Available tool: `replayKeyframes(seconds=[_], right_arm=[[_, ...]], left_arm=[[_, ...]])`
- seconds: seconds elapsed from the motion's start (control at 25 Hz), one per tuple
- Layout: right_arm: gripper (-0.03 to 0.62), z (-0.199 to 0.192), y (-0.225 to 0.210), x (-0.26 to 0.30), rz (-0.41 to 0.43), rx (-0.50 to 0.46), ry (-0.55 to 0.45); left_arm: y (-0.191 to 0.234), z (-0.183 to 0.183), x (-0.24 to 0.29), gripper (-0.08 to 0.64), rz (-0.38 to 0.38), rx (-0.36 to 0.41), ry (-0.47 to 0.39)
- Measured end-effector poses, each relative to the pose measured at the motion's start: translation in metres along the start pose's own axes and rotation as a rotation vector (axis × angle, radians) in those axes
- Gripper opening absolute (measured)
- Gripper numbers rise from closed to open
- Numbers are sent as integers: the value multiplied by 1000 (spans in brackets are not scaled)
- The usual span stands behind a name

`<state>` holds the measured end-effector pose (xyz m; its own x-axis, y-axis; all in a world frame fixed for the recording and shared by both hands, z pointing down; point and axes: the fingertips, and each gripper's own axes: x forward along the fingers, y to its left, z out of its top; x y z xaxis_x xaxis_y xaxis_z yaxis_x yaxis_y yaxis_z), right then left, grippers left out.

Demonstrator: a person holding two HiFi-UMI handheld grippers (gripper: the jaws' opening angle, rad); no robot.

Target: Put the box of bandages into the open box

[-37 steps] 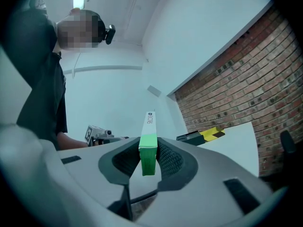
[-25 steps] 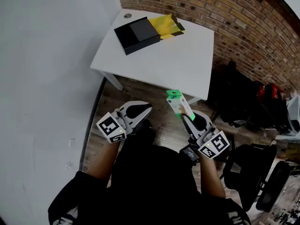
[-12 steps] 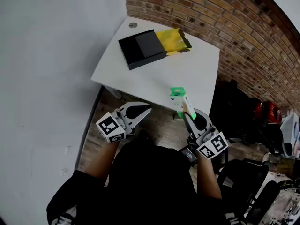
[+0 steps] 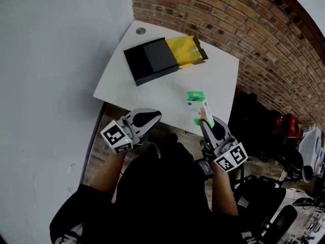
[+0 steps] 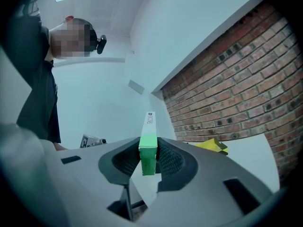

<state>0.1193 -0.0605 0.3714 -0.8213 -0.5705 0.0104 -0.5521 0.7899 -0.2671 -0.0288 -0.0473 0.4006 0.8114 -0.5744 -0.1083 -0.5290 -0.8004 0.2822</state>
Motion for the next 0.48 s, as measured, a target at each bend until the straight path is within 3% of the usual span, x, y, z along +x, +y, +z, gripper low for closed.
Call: replayKeyframes(seconds=[0.48], right_arm=[[91, 19, -78, 54, 27, 41, -16]], left_arm=[[62, 12, 59, 21, 9, 8, 27]])
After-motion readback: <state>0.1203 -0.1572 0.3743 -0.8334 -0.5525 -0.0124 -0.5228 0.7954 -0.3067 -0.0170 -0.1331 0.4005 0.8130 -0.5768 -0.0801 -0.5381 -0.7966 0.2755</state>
